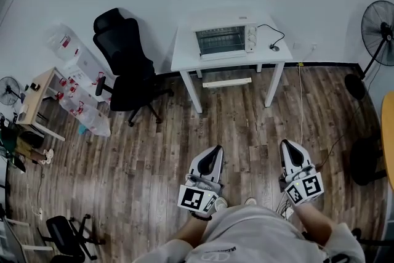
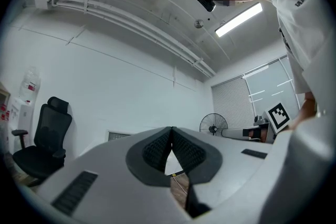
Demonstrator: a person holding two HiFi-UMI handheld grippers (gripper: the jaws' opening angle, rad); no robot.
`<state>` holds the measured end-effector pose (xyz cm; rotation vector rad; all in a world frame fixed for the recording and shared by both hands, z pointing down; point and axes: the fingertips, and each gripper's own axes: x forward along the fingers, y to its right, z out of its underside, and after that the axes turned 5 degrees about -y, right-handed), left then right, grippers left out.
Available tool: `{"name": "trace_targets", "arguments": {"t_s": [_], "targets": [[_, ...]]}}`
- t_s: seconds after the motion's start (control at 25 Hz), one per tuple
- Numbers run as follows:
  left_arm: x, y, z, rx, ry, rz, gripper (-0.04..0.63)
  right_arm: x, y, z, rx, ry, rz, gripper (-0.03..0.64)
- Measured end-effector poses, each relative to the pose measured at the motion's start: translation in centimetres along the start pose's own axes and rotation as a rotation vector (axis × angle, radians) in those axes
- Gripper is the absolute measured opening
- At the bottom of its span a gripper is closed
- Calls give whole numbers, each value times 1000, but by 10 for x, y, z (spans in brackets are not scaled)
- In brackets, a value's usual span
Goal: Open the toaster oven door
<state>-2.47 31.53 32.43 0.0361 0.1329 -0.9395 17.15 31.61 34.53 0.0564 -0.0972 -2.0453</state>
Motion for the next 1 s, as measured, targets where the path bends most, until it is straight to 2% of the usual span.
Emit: {"name": "trace_targets", "arguments": {"t_s": [1.0], "targets": [[-6,10,-7,6,6,12,8,-7,-6,-2,13,-1,-15,17]]}}
